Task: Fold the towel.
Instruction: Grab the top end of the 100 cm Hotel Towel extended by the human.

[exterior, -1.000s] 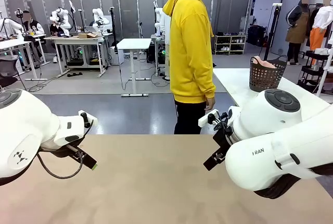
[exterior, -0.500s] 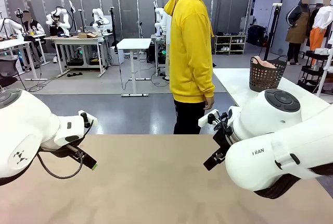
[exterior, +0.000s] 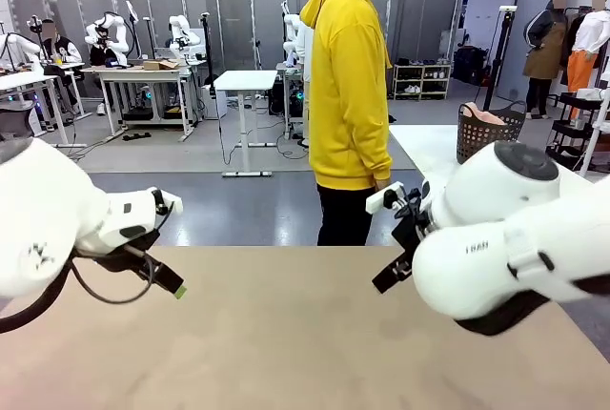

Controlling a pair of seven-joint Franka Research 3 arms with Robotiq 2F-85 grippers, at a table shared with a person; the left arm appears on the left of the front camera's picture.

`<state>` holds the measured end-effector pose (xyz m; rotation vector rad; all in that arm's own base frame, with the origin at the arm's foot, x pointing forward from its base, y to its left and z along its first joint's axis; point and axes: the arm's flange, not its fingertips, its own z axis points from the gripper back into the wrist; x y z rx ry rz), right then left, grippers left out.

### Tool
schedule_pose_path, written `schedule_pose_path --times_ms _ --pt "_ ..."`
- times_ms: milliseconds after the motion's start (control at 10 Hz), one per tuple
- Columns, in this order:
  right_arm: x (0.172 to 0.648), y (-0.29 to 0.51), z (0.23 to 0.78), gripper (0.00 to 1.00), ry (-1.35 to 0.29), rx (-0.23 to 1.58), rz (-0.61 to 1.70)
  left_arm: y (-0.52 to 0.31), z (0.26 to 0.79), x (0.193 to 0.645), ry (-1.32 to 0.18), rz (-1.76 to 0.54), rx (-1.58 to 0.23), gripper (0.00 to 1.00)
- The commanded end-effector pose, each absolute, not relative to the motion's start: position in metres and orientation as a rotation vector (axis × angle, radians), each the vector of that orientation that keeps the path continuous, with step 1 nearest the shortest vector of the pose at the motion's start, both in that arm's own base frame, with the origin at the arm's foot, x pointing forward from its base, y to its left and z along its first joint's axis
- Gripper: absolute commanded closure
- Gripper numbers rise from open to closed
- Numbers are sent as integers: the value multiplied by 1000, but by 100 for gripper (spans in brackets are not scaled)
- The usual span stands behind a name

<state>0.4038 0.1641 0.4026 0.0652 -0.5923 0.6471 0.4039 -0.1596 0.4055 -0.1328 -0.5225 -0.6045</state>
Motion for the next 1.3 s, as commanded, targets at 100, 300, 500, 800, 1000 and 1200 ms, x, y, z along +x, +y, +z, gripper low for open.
schedule_pose_path --times_ms 100,300,500,800,1000,1200 --pt "413 127 458 0 -547 294 655 -124 460 416 -447 -574 -401 0" --pt "410 88 486 0 -501 534 579 -92 490 413 -371 -575 -678 0" --pt "396 43 498 0 -479 756 486 -43 511 399 -338 -525 -900 0" --pt "357 -20 479 0 -491 976 371 27 514 365 -364 -431 -1056 0" --pt "322 -64 463 0 -539 1057 238 79 511 338 -420 -317 -1151 0" --pt "293 -110 451 0 -615 1088 109 125 502 314 -491 -193 -1175 0"
